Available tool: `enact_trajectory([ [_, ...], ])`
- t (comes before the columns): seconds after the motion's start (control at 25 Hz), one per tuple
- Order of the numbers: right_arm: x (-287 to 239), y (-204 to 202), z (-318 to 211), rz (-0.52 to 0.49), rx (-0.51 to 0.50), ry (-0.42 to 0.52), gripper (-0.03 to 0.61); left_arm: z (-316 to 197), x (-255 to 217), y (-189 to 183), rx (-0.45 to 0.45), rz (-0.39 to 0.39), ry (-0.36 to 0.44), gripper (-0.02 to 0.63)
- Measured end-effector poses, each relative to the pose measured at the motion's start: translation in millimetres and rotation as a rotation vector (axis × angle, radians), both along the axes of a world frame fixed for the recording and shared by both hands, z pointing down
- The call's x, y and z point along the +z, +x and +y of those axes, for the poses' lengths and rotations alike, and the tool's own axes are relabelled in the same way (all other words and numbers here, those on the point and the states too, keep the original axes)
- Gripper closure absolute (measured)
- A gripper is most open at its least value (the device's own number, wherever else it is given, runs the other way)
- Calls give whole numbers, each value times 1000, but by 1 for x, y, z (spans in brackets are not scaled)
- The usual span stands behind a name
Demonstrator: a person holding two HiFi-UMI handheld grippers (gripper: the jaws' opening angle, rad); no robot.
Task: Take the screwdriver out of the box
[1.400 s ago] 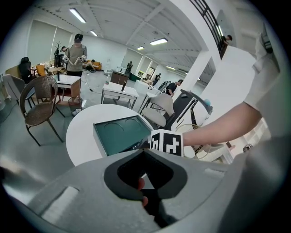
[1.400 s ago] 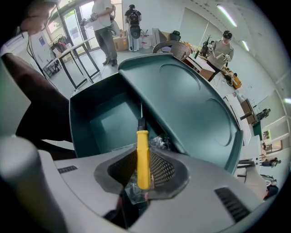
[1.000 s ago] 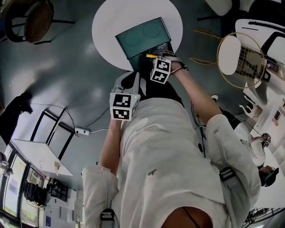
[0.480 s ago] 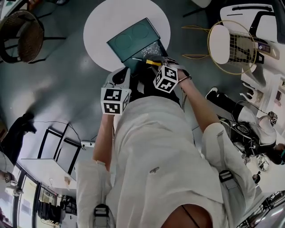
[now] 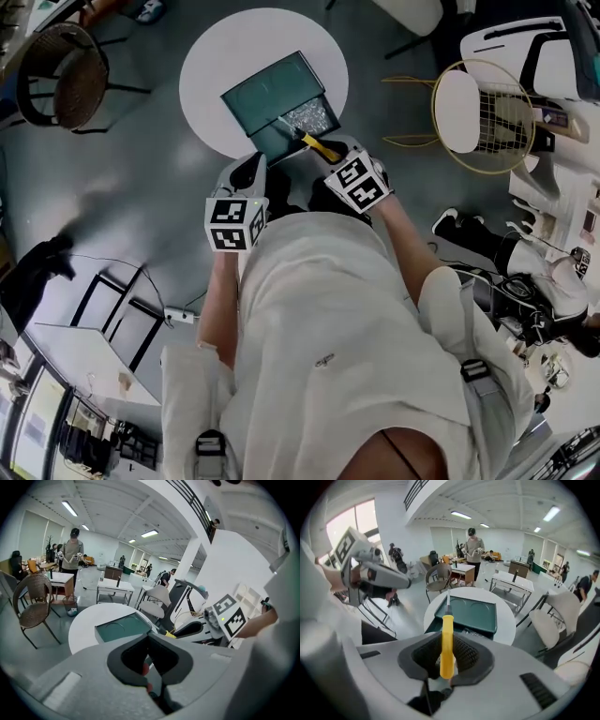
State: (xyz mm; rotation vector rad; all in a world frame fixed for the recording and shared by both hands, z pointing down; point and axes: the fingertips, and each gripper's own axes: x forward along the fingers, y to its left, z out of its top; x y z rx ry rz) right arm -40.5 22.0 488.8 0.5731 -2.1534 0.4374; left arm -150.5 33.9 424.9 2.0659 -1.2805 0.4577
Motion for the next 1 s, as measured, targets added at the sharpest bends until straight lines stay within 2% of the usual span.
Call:
enact_trajectory([
  [0.12,-23,19,3,-144,69,-39,499,12,-7,19,-57,23,0,604],
  [0.4,-56,92,25,-389,206,-137,499,47,-17,73,-165,71,11,604],
  [0.52,-66,126,32,-458,262,-150,499,61,-21,93,-209,104,17,603],
  [0.76,-94,181,54,-587,341,-146,500,94,-42,133,-245,92,59,603],
  [1.0,-136,198,74,-712,326,-121,500,118,-70,146,-269,81,123,604],
])
